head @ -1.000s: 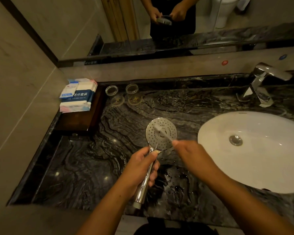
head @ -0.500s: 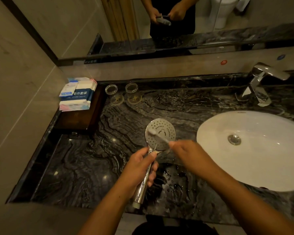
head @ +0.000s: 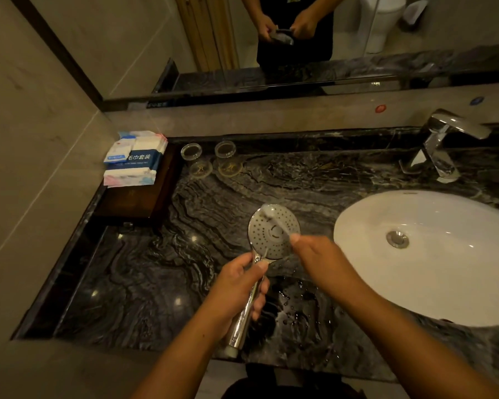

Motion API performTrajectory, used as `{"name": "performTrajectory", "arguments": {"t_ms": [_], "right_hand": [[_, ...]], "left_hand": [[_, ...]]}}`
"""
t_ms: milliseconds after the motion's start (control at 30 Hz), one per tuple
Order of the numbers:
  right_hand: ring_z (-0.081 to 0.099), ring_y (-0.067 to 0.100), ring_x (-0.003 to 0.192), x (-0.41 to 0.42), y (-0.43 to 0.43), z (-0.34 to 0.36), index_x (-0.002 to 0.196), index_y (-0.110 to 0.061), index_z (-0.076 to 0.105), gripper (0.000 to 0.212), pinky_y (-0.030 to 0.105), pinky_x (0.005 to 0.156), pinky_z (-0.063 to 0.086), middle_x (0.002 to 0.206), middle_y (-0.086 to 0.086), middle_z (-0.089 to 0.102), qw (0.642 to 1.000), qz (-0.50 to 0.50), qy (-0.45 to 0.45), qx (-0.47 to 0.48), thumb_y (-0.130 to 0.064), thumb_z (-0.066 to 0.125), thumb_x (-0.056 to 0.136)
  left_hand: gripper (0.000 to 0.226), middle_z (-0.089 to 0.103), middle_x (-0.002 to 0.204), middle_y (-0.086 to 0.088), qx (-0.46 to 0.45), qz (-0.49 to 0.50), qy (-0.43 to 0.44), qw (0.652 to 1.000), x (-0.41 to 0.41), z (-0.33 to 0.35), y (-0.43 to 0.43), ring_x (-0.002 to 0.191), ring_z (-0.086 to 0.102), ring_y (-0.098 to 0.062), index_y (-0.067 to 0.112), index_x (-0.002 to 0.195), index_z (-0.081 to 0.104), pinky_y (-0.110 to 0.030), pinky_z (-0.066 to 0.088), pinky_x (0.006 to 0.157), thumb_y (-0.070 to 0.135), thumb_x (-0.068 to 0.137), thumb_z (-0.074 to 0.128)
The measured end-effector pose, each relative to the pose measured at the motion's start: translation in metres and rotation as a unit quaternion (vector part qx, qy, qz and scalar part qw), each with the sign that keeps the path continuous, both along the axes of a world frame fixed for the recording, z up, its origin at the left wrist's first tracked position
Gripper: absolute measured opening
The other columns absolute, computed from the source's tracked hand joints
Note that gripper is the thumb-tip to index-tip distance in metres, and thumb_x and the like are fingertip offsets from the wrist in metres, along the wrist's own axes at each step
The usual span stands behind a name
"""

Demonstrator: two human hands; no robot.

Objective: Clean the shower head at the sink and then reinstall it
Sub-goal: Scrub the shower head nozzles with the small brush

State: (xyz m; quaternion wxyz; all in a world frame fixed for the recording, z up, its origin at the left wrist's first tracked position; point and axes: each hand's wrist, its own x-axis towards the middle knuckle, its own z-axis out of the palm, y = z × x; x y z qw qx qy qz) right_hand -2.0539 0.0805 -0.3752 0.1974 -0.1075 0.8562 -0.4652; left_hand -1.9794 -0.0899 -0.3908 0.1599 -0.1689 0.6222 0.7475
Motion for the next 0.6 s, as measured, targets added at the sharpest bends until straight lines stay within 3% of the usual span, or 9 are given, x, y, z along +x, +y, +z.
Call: {"name": "performTrajectory", "arguments": {"t_ms": [100, 233, 367, 500, 600], "right_hand": [[0.044, 0.008, 0.052, 0.015, -0.001, -0.002, 0.059, -0.021, 0.053, 0.048, 0.026, 0.051, 0.034, 0.056, -0.007, 0.050, 0.995, 0.082, -0.047, 0.015, -0.039, 0.046, 0.103], [0.048, 0.013, 0.054, -0.004, 0.004, -0.004, 0.060, -0.018, 0.053, 0.050, 0.030, 0.053, 0.035, 0.057, -0.002, 0.053, 0.998, -0.065, 0.009, 0.000, -0.040, 0.043, 0.103], [0.045, 0.009, 0.052, 0.013, 0.001, -0.007, 0.060, -0.021, 0.053, 0.049, 0.023, 0.051, 0.035, 0.057, -0.004, 0.051, 0.998, 0.057, -0.039, 0.012, -0.041, 0.043, 0.103], [0.051, 0.017, 0.058, -0.002, 0.006, -0.008, 0.062, -0.018, 0.055, 0.050, 0.031, 0.059, 0.039, 0.060, 0.001, 0.055, 0.999, -0.049, -0.008, -0.001, -0.043, 0.042, 0.103], [0.049, 0.014, 0.056, 0.007, 0.003, -0.010, 0.061, -0.019, 0.056, 0.049, 0.030, 0.057, 0.038, 0.058, -0.003, 0.053, 0.999, 0.011, -0.047, -0.012, -0.041, 0.044, 0.103]], "left_hand": [[0.011, 0.055, 0.066, -0.009, 0.004, 0.004, -0.003, 1.000, 0.002, -0.001, -0.001, 0.038, 0.044, -0.014, 0.016, 0.098, 0.062, -0.020, 0.038, 0.036, 0.023, 0.100, 0.053], [0.011, 0.054, 0.064, -0.009, -0.020, 0.009, 0.001, 1.000, 0.003, -0.002, -0.001, 0.038, 0.044, -0.016, 0.017, 0.101, 0.063, -0.021, 0.039, 0.036, 0.022, 0.100, 0.053], [0.013, 0.054, 0.065, -0.010, -0.006, 0.021, -0.007, 1.000, 0.004, -0.004, -0.004, 0.039, 0.043, -0.016, 0.019, 0.100, 0.064, -0.021, 0.038, 0.036, 0.023, 0.101, 0.052], [0.017, 0.054, 0.064, -0.009, -0.003, 0.009, -0.007, 1.000, 0.006, -0.005, -0.006, 0.038, 0.043, -0.016, 0.027, 0.092, 0.067, -0.021, 0.039, 0.036, 0.023, 0.100, 0.052], [0.015, 0.055, 0.064, -0.008, 0.005, 0.009, -0.015, 1.000, 0.006, -0.003, -0.005, 0.039, 0.044, -0.015, 0.023, 0.093, 0.065, -0.021, 0.039, 0.037, 0.024, 0.100, 0.052]]}}
